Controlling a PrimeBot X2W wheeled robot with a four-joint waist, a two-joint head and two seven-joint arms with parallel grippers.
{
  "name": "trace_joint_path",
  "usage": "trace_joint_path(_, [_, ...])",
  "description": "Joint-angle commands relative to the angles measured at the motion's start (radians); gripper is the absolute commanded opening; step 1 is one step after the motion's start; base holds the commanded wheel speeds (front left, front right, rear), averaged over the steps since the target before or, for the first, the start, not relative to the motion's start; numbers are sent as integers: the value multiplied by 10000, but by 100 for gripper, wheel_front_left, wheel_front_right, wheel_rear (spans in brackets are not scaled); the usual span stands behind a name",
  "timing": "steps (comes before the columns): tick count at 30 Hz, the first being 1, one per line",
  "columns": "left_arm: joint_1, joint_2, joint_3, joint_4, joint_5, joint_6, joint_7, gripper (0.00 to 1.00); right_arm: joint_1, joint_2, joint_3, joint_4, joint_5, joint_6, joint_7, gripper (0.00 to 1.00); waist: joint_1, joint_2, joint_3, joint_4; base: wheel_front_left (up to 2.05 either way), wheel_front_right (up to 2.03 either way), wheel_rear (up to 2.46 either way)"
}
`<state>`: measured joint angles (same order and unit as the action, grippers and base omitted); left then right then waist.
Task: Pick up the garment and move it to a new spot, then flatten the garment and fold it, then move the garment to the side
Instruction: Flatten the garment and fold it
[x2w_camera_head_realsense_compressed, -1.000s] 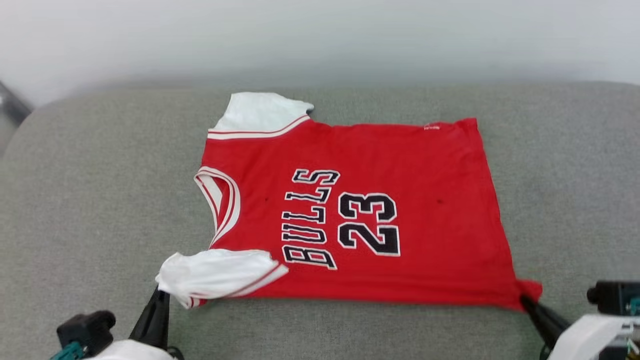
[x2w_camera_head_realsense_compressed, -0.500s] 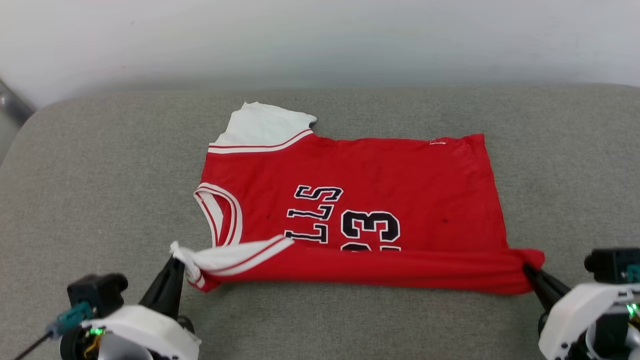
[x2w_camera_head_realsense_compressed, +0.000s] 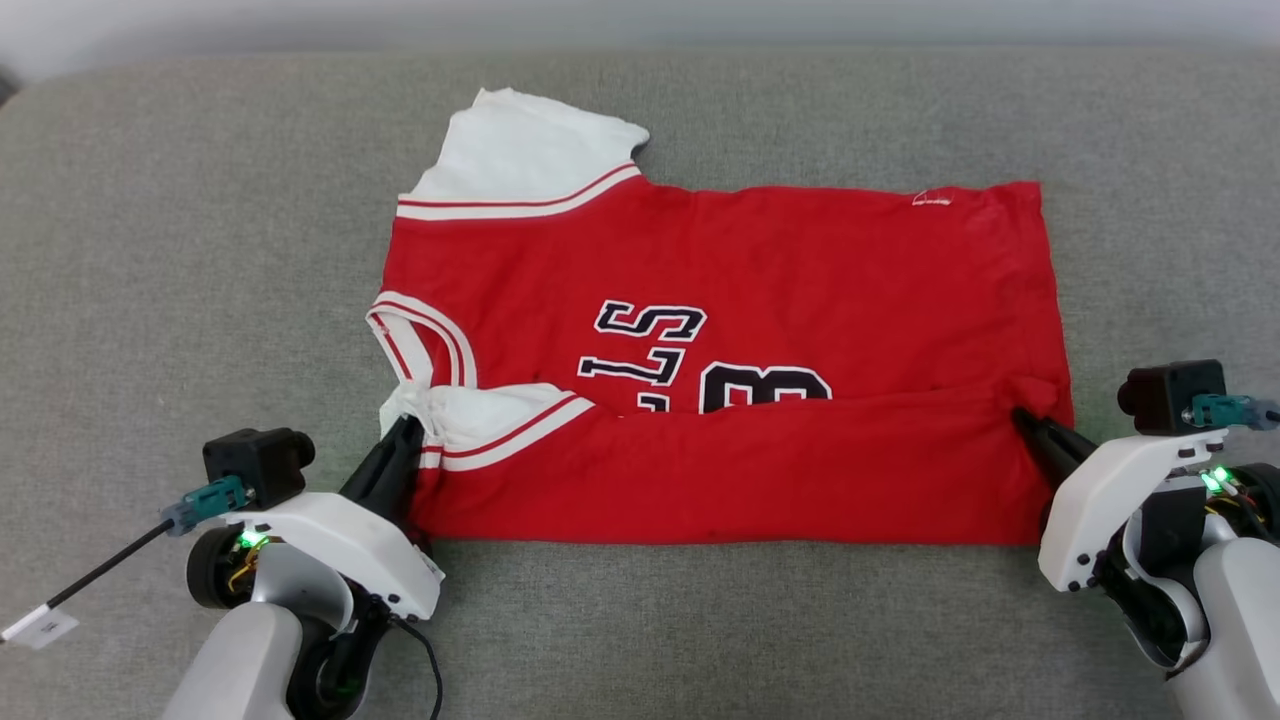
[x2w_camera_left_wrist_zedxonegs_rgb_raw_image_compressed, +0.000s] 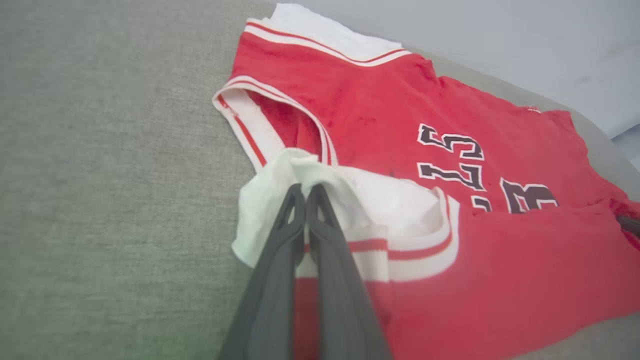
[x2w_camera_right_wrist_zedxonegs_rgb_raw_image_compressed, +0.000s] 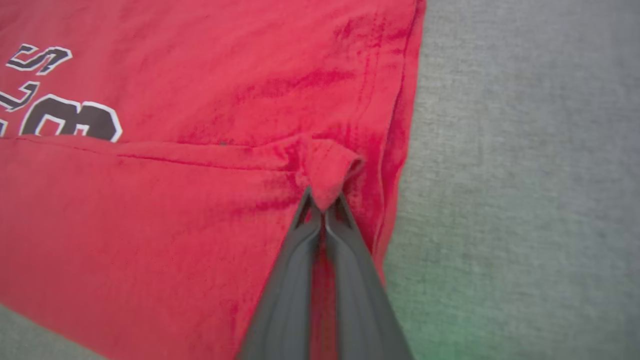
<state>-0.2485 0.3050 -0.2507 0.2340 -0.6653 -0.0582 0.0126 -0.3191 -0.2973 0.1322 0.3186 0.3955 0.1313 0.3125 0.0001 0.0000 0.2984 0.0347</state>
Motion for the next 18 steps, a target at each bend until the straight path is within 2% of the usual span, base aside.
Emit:
trace_joint_path(1, [-135, -41, -26, 229, -118, -118, -65, 0, -136, -14, 50, 351, 23, -11, -244, 43, -1, 0, 153, 20, 0, 0, 0])
trace_joint_path(2, [-204, -111, -23, 386, -196, -179, -126, 25, -156, 12, 161, 608, 88, -12, -361, 79, -1, 0, 153, 16, 0, 0, 0])
trace_joint_path(3, [-242, -150, -30, 509, -264, -223, -155, 73, -178, 24, 256, 809, 153, -12, -505, 100, -1, 0, 136, 7, 0, 0, 0])
trace_joint_path(4, [-164, -77, 156, 760, -332, -215, -404, 100, -146, -29, 393, 1052, 365, -15, -1166, 100, -1, 0, -29, -56, 0, 0, 0])
trace_joint_path(11, [596, 389, 785, 453, -661, 224, -380, 100, 357, -200, 151, 367, 226, -11, -2995, 100, -1, 0, -881, -259, 0, 0, 0])
trace_joint_path(14, [986, 797, 922, -1, -681, 542, 102, 100, 804, -79, -279, -138, -74, -11, -3452, 100, -1, 0, -1340, -318, 0, 0, 0])
trace_joint_path(18, [1353, 1392, 1043, -866, -837, 970, 1269, 100, 1485, 246, -932, -973, -522, -11, -3564, 100, -1, 0, -1824, -400, 0, 0, 0])
